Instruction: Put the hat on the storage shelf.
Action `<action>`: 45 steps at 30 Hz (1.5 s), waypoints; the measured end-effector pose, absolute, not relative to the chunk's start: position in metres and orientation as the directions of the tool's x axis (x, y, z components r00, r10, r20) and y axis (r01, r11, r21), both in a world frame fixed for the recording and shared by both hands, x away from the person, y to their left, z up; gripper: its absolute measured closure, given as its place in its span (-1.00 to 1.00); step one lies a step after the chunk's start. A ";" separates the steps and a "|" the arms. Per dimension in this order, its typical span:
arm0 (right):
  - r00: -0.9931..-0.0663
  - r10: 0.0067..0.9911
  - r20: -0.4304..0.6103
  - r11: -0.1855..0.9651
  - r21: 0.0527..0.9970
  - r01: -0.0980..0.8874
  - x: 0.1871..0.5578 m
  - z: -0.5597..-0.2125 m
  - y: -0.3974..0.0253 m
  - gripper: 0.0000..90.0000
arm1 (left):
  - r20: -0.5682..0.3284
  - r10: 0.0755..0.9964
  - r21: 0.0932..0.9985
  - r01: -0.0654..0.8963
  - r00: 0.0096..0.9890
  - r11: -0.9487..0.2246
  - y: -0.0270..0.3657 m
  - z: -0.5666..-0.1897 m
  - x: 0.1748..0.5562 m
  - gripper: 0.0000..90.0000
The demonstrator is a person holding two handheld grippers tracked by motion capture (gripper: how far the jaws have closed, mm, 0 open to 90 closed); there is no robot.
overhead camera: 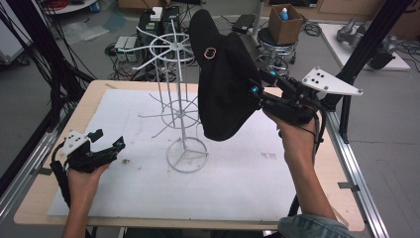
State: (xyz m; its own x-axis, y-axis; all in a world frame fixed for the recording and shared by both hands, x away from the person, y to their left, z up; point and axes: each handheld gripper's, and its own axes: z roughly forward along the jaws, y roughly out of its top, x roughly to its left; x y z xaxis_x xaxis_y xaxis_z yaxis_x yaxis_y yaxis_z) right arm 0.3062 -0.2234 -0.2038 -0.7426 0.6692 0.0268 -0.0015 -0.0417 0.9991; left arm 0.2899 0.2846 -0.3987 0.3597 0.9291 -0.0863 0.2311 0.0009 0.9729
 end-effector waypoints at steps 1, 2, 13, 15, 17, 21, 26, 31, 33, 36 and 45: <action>-0.740 0.672 0.033 -0.043 0.999 0.005 0.306 -0.204 -0.224 0.06 | -0.086 0.929 0.973 0.231 0.360 0.001 0.285 -0.399 0.290 -0.60; -0.737 0.676 0.026 -0.040 0.999 -0.002 0.306 -0.204 -0.224 0.05 | -0.086 0.929 0.973 0.231 0.360 0.001 0.285 -0.399 0.290 -0.60; -0.719 0.694 0.039 -0.056 0.998 0.000 0.305 -0.203 -0.230 -0.05 | -0.085 0.929 0.973 0.231 0.360 -0.001 0.285 -0.399 0.290 -0.60; -0.712 0.701 0.040 -0.064 0.998 -0.007 0.305 -0.204 -0.233 -0.07 | -0.084 0.929 0.973 0.232 0.361 -0.002 0.285 -0.399 0.290 -0.60; -0.706 0.707 0.045 -0.070 0.998 -0.006 0.304 -0.204 -0.235 -0.09 | -0.083 0.929 0.973 0.233 0.361 -0.003 0.284 -0.399 0.290 -0.60; -0.702 0.710 0.056 -0.082 0.997 -0.003 0.303 -0.205 -0.241 -0.11 | -0.082 0.929 0.972 0.233 0.362 -0.005 0.284 -0.399 0.290 -0.60; -0.689 0.722 0.070 -0.097 0.995 -0.001 0.299 -0.208 -0.252 -0.14 | -0.082 0.929 0.972 0.233 0.362 -0.005 0.284 -0.399 0.290 -0.60; -0.677 0.730 0.092 -0.120 0.993 0.005 0.297 -0.212 -0.261 -0.16 | -0.082 0.929 0.973 0.233 0.360 -0.005 0.284 -0.399 0.290 -0.60; -0.665 0.741 0.092 -0.119 0.993 0.004 0.296 -0.214 -0.266 -0.16 | -0.080 0.930 0.972 0.233 0.359 -0.007 0.284 -0.399 0.290 -0.60; -0.646 0.757 0.098 -0.119 0.993 0.010 0.295 -0.219 -0.274 -0.21 | -0.081 0.930 0.973 0.232 0.359 -0.005 0.285 -0.399 0.290 -0.60; -0.601 0.790 0.119 -0.128 0.991 0.027 0.294 -0.232 -0.287 -0.38 | -0.082 0.930 0.973 0.232 0.357 -0.004 0.285 -0.399 0.290 -0.60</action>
